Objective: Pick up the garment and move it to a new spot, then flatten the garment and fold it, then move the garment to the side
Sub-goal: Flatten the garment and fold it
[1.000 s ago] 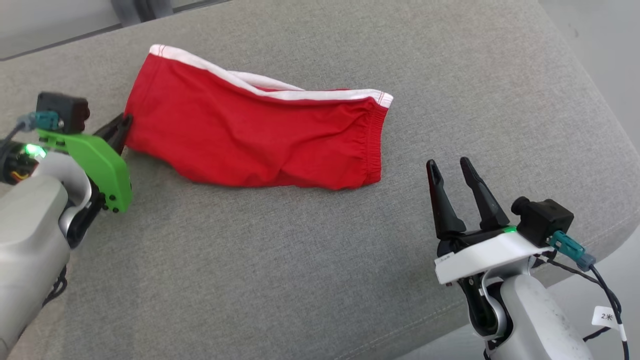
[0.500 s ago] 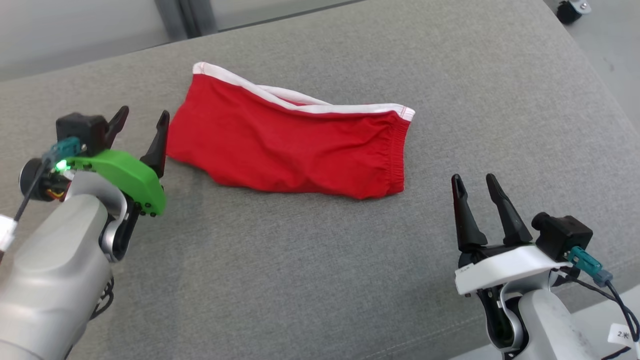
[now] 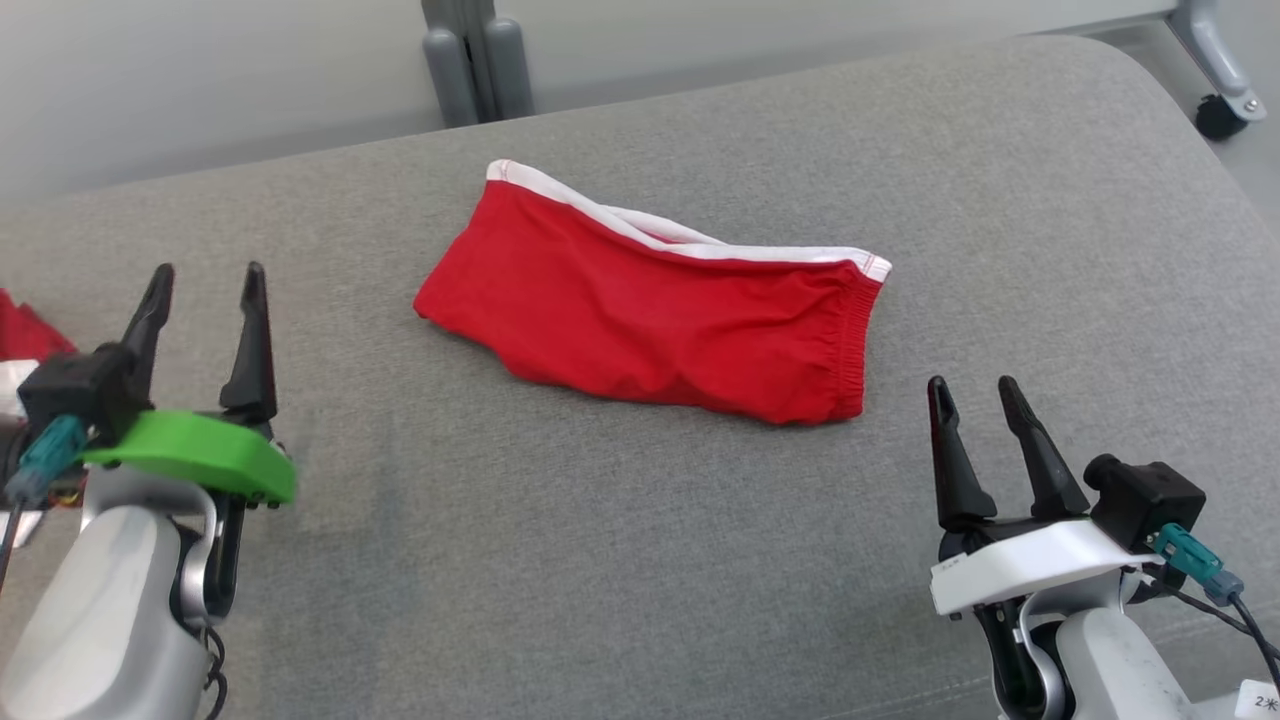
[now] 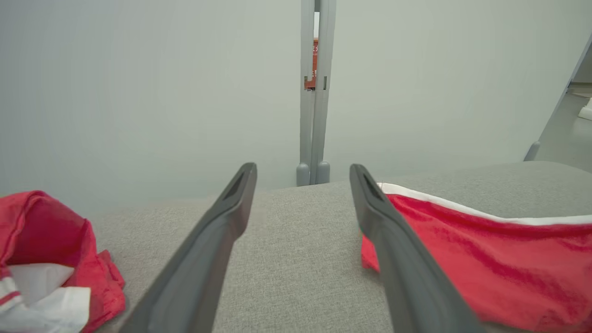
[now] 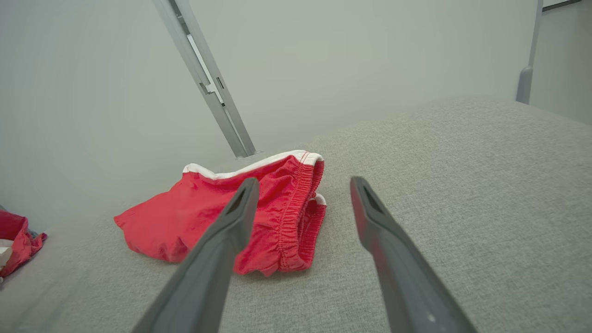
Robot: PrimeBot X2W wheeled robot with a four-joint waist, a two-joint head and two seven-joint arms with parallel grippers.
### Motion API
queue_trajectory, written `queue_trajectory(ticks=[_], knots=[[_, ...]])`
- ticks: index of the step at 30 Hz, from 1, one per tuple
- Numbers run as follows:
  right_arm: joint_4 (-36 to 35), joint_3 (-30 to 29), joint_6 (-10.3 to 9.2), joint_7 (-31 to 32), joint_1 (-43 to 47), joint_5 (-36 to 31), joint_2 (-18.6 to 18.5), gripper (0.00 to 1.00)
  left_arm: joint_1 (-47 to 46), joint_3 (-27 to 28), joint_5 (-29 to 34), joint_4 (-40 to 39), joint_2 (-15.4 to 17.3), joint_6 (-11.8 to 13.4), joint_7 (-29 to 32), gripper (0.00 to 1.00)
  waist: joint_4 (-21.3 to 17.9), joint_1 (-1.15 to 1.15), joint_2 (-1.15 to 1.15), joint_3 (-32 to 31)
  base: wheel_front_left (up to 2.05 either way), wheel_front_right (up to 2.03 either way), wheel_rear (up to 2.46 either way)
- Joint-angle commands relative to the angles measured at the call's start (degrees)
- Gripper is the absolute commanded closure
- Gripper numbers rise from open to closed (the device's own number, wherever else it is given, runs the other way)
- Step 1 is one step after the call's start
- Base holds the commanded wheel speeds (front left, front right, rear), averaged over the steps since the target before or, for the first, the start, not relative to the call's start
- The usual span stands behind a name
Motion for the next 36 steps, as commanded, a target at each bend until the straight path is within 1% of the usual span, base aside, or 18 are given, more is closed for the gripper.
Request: queue_trajectory(ticks=[1,7,12,19,23,28,32,36], knots=[[-0.45,-0.36,-0.08,-0.16,0.97,-0.39,-0.09,0.0,2.63,2.2,1.68,-1.68,-0.77,0.01,-0.17,0.0,1.11,0.0,0.0,-0.92,0.0,0.0,0.0],[-1.78,-1.14,-0.08,-0.16,2.51,-1.12,-0.09,0.0,12.47,11.57,7.97,-9.35,-4.83,-1.06,-0.18,0.0,3.1,0.0,0.0,-2.06,0.0,0.0,0.0],[-2.69,-1.8,-0.08,-0.16,3.8,-2.05,-0.08,0.0,19.12,16.84,11.7,-13.5,-8.8,-2.42,-0.18,0.0,5.05,0.0,0.0,-2.88,0.0,0.0,0.0],[-4.69,-1.36,-0.08,-0.16,5.35,-3.23,-0.43,0.0,26.06,20.04,18.23,-16.81,-12.99,-4.65,-0.18,0.0,6.78,0.0,0.0,-4.03,0.0,0.0,0.0],[-5.58,-1.2,-0.08,-0.16,6.47,-3.72,-0.55,0.0,27.8,21.19,19.88,-17.52,-14.62,-6.03,-0.17,0.0,7.4,0.0,0.0,-4.66,0.0,0.0,0.0],[-5.8,-1.16,-0.08,-0.16,7.52,-4.16,-0.53,0.0,28.95,23.14,21.12,-17.38,-16.13,-7.45,-0.17,0.0,7.89,0.0,0.0,-5.65,0.0,0.0,0.0],[-5.4,-0.66,-0.08,-0.16,7.7,-4.39,-0.61,0.0,29.46,24.29,21.51,-16.7,-16.82,-8.09,-0.17,0.0,7.74,0.0,0.0,-6.1,0.0,0.0,0.0],[-4.99,-0.06,-0.08,-0.16,7.4,-4.68,-0.75,0.0,27.66,24.28,22.04,-15.24,-16.96,-8.76,-0.18,0.0,7.3,0.0,0.0,-5.77,0.0,0.0,0.0]])
